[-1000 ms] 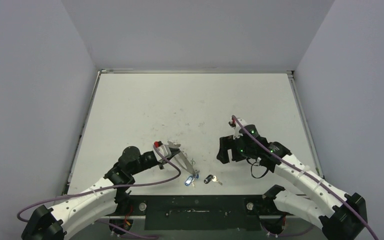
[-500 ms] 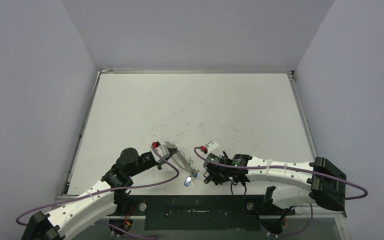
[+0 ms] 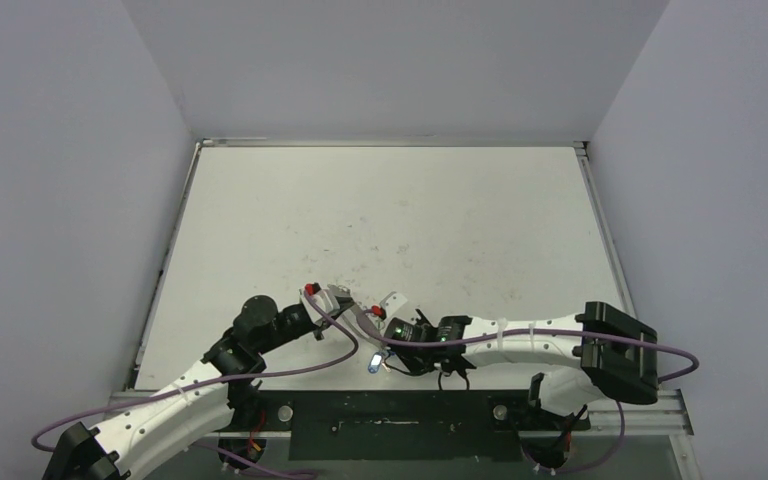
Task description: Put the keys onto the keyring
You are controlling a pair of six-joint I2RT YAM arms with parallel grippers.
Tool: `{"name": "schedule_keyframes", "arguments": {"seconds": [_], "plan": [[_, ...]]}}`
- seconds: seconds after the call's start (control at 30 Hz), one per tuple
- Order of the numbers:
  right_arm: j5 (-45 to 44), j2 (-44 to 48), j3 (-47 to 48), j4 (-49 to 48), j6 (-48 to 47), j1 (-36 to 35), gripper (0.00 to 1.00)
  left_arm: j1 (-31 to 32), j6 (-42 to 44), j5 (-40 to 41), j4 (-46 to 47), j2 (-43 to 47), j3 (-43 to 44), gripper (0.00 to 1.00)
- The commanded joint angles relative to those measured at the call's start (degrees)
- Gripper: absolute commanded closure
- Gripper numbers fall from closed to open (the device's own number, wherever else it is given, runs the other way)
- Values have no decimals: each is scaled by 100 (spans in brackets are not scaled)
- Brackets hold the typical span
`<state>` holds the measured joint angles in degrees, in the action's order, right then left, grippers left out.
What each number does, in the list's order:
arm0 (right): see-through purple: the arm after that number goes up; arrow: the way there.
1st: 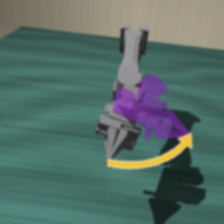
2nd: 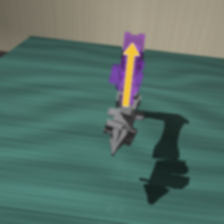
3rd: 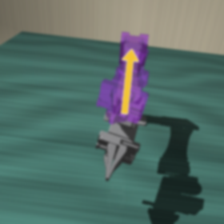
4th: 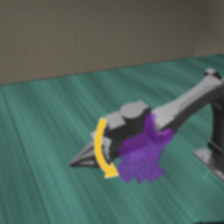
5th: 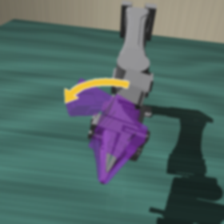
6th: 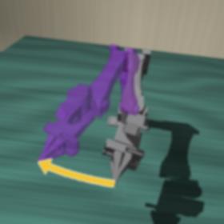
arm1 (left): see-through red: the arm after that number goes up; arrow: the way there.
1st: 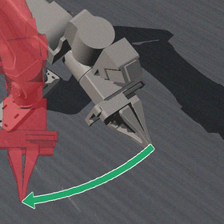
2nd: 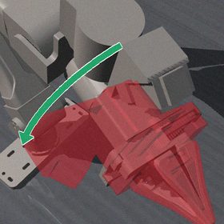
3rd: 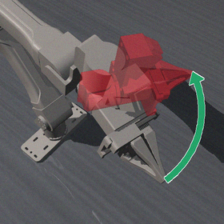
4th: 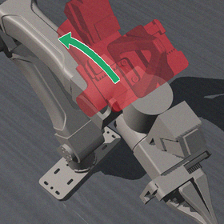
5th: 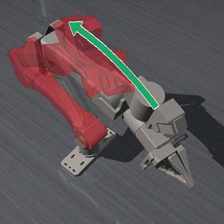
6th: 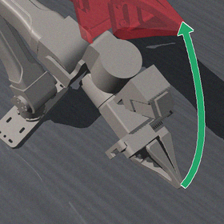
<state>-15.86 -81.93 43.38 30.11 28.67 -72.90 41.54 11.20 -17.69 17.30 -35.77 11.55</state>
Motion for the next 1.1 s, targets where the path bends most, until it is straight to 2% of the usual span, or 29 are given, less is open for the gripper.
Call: {"name": "schedule_keyframes", "arguments": {"seconds": [0.0,0.2,0.47,0.67,0.73,1.07], "plan": [[-81,-174,177,-138,-56,-57,60,13,20,79,173,105,92,100],[-66,-125,106,20,132,-53,68,17,17,104,188,89,80,100],[156,-135,57,116,235,-48,71,16,-12,117,236,70,41,100],[318,-148,-46,115,322,-14,60,12,-8,124,234,81,25,100],[347,-144,-103,88,339,43,60,20,-18,117,235,79,23,100],[1135,32,-549,-293,367,809,75,15,-28,99,255,83,23,100]]}}
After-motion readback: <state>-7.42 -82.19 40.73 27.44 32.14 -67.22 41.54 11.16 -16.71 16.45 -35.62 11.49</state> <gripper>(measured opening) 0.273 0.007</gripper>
